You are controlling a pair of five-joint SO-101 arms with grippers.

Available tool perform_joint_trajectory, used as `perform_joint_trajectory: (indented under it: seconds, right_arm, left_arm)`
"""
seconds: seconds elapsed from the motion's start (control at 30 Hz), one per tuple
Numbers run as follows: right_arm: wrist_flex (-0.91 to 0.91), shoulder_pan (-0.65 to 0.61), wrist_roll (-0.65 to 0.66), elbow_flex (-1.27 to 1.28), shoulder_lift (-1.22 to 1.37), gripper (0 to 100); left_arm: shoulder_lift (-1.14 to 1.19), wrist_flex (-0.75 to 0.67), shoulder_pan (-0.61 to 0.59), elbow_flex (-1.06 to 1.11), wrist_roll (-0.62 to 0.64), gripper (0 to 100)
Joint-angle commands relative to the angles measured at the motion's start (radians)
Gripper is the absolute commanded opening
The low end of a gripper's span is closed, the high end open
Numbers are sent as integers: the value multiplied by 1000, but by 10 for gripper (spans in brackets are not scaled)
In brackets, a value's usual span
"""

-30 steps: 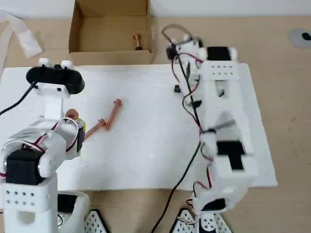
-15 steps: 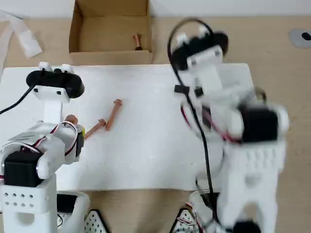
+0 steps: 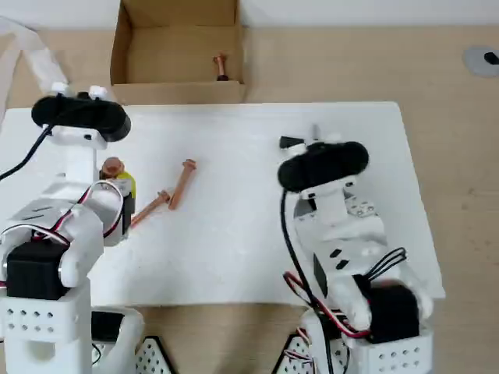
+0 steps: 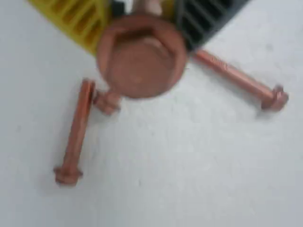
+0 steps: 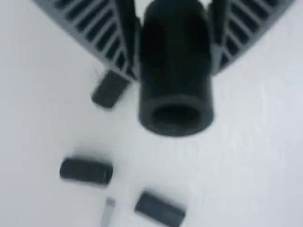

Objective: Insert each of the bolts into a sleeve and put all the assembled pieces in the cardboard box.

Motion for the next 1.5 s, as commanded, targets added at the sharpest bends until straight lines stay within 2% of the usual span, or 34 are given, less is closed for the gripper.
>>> perform_joint_trajectory:
  seconds: [0.0, 0.13, 0.3, 0.4, 0.57, 0.73, 0.9, 1.27, 1.47]
  right_arm:
    - [-199, -71, -69, 108, -77, 10]
    - [-381, -219, -78, 223, -153, 10]
    - [-582, -343, -83, 377, -280, 9]
    - [-628, -433, -83, 469, -357, 9]
    - [-632, -547, -81, 581, -469, 9]
    - [-634, -582, -80, 636, -552, 9]
    - [-634, -611, -29, 670, -590, 9]
    - [-638, -610, -32, 668, -591, 9]
    - [-736, -608, -32, 671, -591, 9]
  left_arm:
    - [-16, -97, 12, -8, 48, 6]
    - [-16, -199, 12, 40, 150, 6]
    - [-16, -301, 31, 35, 241, 6]
    - [-33, -325, 109, 17, 256, 5]
    - [-94, -328, 318, 15, 252, 5]
    - [-122, -328, 397, 15, 250, 5]
    - [-116, -330, 399, 17, 250, 5]
    - [-120, -322, 402, 46, 259, 5]
    - [-122, -324, 402, 74, 313, 5]
